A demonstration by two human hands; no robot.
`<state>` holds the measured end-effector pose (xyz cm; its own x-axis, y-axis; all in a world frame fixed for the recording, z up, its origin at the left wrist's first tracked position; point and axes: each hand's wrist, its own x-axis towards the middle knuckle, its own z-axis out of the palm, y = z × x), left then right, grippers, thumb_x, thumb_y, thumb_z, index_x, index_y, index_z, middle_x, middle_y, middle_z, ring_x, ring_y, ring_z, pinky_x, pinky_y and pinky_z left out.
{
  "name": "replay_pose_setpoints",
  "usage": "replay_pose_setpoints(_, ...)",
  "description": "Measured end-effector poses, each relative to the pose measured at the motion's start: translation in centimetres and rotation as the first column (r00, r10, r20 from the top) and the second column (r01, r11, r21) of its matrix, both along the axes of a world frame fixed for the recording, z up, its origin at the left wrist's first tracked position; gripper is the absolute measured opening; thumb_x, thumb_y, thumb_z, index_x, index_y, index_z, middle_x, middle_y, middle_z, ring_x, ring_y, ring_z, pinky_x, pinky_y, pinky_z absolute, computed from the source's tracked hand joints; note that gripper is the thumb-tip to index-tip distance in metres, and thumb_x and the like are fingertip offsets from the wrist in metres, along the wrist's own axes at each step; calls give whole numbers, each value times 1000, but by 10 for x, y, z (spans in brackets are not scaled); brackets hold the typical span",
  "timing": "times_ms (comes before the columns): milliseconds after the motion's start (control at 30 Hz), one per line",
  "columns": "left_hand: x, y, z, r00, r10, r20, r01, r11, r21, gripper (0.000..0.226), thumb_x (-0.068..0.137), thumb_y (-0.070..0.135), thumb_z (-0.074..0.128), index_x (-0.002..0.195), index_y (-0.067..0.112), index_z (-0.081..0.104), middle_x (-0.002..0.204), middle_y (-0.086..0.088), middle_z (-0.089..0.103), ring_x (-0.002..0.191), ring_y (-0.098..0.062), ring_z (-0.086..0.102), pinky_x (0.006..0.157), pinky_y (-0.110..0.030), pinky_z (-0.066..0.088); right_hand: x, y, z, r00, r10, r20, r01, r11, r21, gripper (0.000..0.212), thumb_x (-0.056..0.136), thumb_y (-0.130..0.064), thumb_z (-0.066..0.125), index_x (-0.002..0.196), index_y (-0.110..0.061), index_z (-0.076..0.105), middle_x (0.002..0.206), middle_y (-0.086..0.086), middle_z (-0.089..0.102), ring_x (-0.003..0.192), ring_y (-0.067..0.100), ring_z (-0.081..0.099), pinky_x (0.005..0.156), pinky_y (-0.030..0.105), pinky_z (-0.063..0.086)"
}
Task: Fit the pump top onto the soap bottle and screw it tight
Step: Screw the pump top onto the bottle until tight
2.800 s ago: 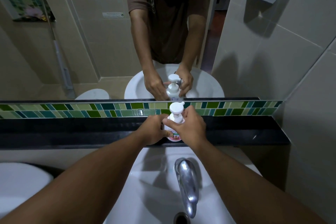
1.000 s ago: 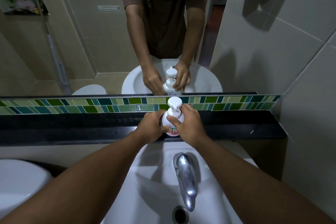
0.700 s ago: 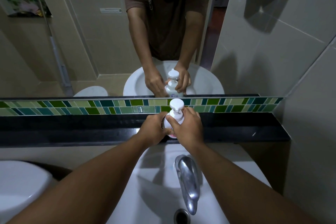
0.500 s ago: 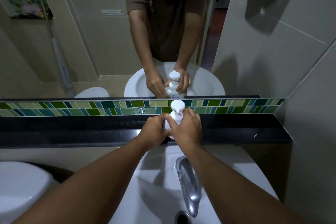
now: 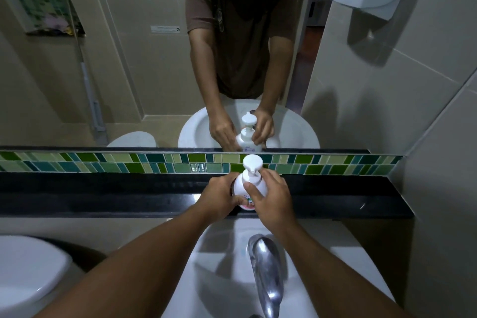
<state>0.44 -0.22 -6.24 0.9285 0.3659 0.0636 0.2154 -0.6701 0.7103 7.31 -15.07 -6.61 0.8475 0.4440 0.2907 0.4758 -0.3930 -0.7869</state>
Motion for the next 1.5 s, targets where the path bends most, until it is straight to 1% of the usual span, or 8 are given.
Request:
replay_pose_setpoints(367, 0, 0, 5, 1000, -15, -24, 16, 1000, 23, 54, 71, 34, 91, 118, 25, 67, 106, 5, 76, 93, -17, 68, 85, -37, 57, -5, -2, 29, 995, -16, -98, 12, 999, -37, 45, 78, -44, 80, 116, -27, 65, 106, -8, 69, 104, 20, 62, 83, 32, 47)
replay_pose_setpoints(467, 1, 0, 6, 1000, -10, -25, 10, 1000, 24, 52, 72, 28, 91, 118, 24, 68, 106, 5, 75, 91, -14, 67, 82, -29, 55, 4, -18, 54, 947, 156, -280, -168, 986, -18, 91, 75, -50, 83, 151, -44, 33, 111, -19, 65, 108, 9, 65, 95, 34, 53)
replay_pose_setpoints(533, 1, -1, 6, 1000, -4, -29, 5, 1000, 17, 51, 74, 21, 91, 120, 21, 68, 105, 3, 74, 90, -13, 64, 78, -21, 50, 9, -24, 64, 922, 258, -288, -272, 962, -12, 99, 78, -51, 81, 154, -52, 17, 133, -16, 60, 119, 9, 62, 102, 38, 52)
replay_pose_setpoints(633, 0, -1, 6, 1000, -5, -26, 5, 1000, 3, 55, 72, 21, 92, 122, 20, 68, 114, 0, 76, 99, -16, 69, 89, -30, 55, 10, -27, 76, 917, 332, -222, -349, 936, -41, 89, 86, -45, 75, 155, -49, 20, 150, -11, 49, 130, 7, 54, 108, 33, 47)
replay_pose_setpoints(767, -2, -1, 9, 1000, 5, -26, -5, 1000, 2, 59, 70, 23, 93, 123, 19, 68, 114, -2, 76, 102, -19, 70, 92, -35, 56, 10, -24, 85, 927, 366, -85, -375, 915, -148, 69, 94, -24, 67, 156, -28, 37, 155, -6, 43, 137, 3, 41, 103, 1, 24)
replay_pose_setpoints(967, -2, -1, 9, 1000, 1, -24, -1, 1000, 5, 63, 69, 27, 93, 126, 20, 66, 116, -3, 76, 103, -22, 71, 94, -41, 57, 15, -17, 84, 932, 360, 29, -338, 897, -284, 52, 100, -23, 61, 149, -16, 48, 154, 5, 47, 139, 21, 45, 117, 35, 34)
replay_pose_setpoints(1200, -1, -1, 6, 1000, -2, -14, 2, 1000, -2, 62, 70, 22, 93, 126, 17, 67, 119, -5, 75, 106, -21, 69, 92, -29, 52, 8, -10, 79, 951, 297, 91, -262, 923, -282, 48, 99, -21, 65, 144, -10, 55, 147, 10, 54, 132, 26, 52, 112, 31, 38)
replay_pose_setpoints(1500, -1, -2, 7, 1000, 0, -8, 0, 1000, -6, 63, 70, 23, 93, 127, 20, 67, 118, -2, 76, 104, -19, 70, 94, -33, 55, 3, -7, 76, 972, 223, 79, -196, 945, -262, 50, 98, -24, 65, 145, -11, 53, 150, 8, 51, 135, 25, 50, 113, 32, 37)
